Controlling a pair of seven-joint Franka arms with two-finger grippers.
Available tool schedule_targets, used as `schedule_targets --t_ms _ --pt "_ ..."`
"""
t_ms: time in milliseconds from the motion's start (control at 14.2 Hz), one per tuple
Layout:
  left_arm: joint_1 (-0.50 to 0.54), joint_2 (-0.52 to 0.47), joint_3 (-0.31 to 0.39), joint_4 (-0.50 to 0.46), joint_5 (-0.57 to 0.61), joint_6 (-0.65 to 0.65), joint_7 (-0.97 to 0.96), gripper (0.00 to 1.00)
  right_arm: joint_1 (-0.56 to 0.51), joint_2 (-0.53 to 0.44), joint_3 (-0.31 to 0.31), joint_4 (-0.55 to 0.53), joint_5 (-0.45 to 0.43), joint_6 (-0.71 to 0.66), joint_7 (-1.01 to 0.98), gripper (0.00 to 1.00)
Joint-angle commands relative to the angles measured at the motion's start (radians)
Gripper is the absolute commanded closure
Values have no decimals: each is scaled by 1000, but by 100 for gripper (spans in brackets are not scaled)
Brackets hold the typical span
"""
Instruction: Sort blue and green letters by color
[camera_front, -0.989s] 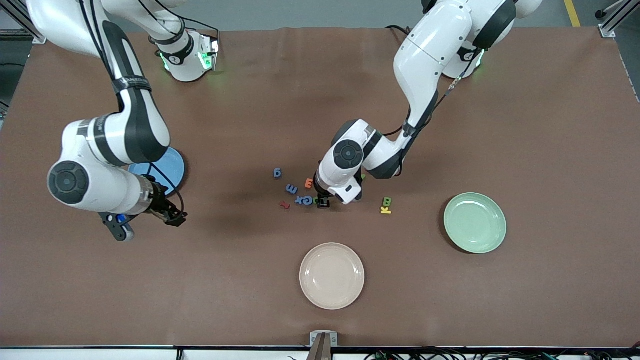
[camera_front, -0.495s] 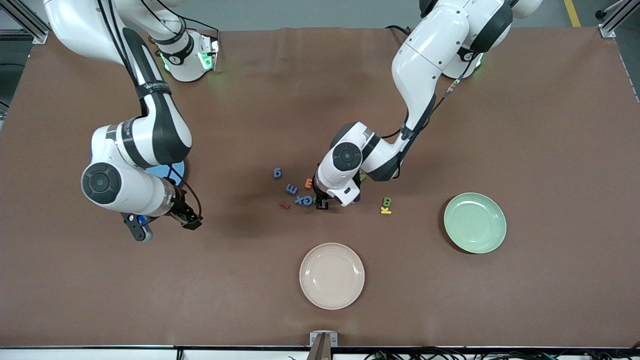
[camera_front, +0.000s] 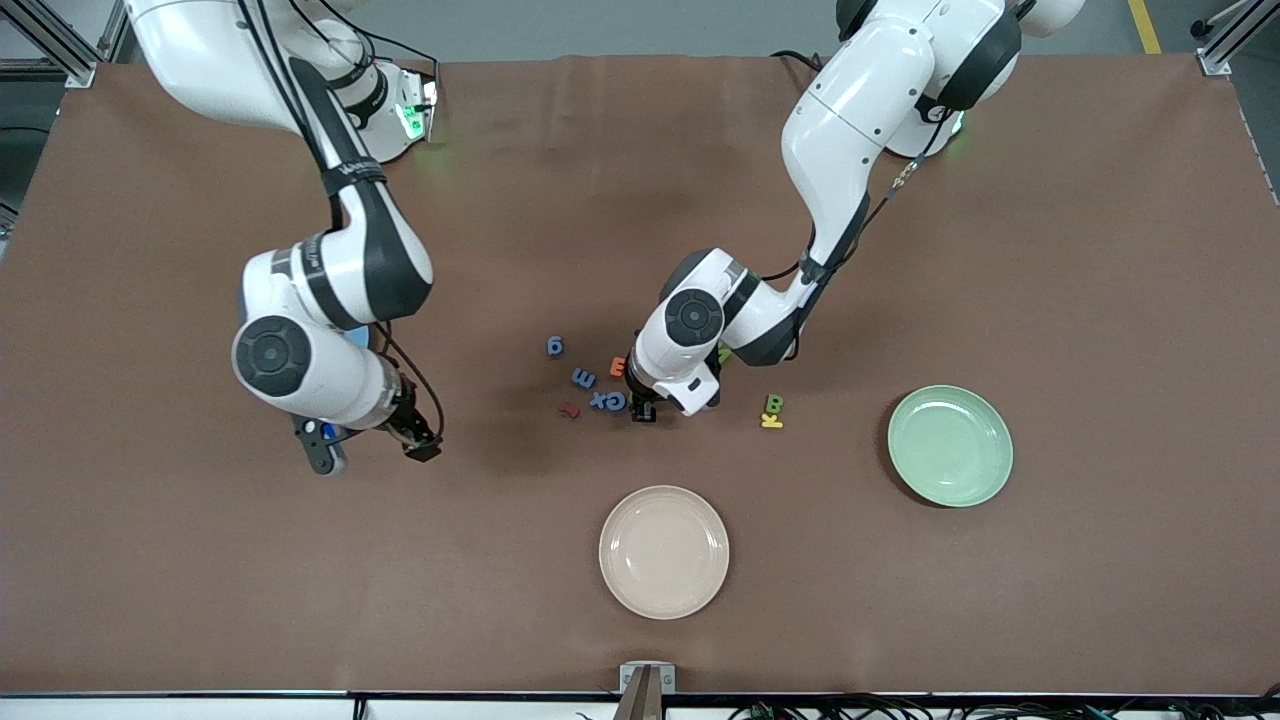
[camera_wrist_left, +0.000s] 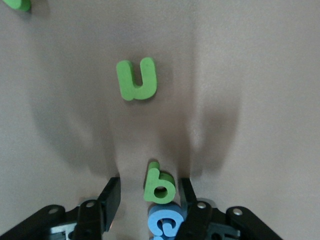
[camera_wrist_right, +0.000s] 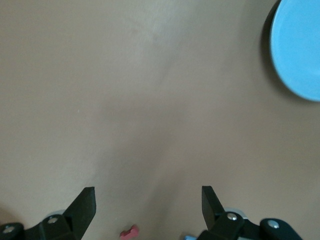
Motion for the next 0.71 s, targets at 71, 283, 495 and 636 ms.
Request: schedule_targets --t_ms 71,283,495,636 --pt "-14 24 12 31 -11 8 -4 65 48 13 -7 5 6 24 89 1" --pt "-13 21 12 29 -6 6 -2 92 93 32 -8 5 6 65 156 1" --pt "-7 -14 12 28 49 -18 2 100 124 52 -7 5 4 102 202 5" --pt "9 -56 12 24 81 -95 4 100 147 67 -8 5 6 130 242 5"
